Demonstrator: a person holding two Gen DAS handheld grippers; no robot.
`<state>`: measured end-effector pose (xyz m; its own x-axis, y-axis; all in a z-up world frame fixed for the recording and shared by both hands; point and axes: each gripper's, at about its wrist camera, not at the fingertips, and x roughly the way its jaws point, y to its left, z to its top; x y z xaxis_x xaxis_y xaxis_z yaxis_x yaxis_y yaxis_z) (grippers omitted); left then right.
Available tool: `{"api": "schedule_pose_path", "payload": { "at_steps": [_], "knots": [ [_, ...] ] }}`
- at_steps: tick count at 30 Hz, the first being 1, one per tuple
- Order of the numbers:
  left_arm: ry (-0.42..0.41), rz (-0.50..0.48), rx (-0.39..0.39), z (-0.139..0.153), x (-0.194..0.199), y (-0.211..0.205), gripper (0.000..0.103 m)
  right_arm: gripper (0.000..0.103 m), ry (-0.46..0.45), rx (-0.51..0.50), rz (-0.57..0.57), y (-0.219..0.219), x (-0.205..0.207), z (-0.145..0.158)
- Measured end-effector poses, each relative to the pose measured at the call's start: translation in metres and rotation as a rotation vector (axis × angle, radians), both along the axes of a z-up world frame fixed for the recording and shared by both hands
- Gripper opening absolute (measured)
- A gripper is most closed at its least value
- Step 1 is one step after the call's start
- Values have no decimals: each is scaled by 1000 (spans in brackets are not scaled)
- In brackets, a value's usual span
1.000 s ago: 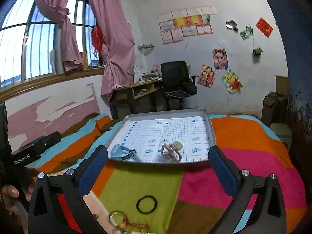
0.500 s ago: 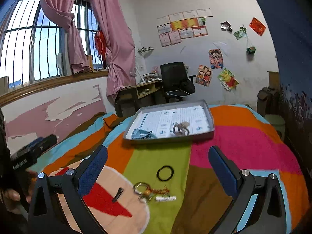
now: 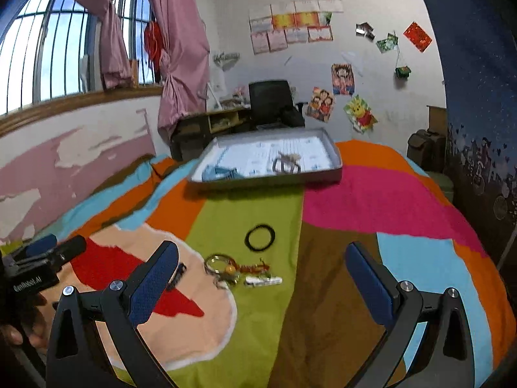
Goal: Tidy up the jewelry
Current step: 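Withdraw both open grippers from the tray back over the bedspread, then grasp the black hair clip with the left gripper while the right gripper grasps the yellow-bead keyring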
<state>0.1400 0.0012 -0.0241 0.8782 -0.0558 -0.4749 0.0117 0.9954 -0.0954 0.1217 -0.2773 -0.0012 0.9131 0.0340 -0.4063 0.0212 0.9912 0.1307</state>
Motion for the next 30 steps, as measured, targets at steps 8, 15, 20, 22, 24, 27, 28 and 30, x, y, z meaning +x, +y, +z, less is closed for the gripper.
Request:
{"api": "schedule_pose_path", "payload": {
  "at_steps": [8, 15, 20, 22, 24, 27, 28, 30],
  "knots": [
    [59, 4, 8, -10, 11, -1, 103, 102, 48, -20, -10, 5, 4, -10],
    [118, 6, 29, -23, 24, -3, 103, 102, 152, -48, -20, 8, 18, -27],
    [143, 6, 28, -29, 35, -3, 103, 102, 189, -18, -39, 3, 25, -35],
    [158, -22, 42, -34, 45, -7, 103, 102, 210, 6, -35, 0, 29, -38],
    [191, -97, 73, -41, 62, -12, 103, 102, 246, 36, -11, -4, 36, -43],
    [185, -114, 81, -50, 78, -16, 103, 102, 286, 41, 7, -8, 52, -49],
    [186, -116, 66, -53, 82, -16, 103, 102, 287, 34, 23, -8, 58, -50],
    [180, -124, 30, -57, 89, -16, 103, 102, 271, 20, 32, -8, 64, -50]
  ]
}}
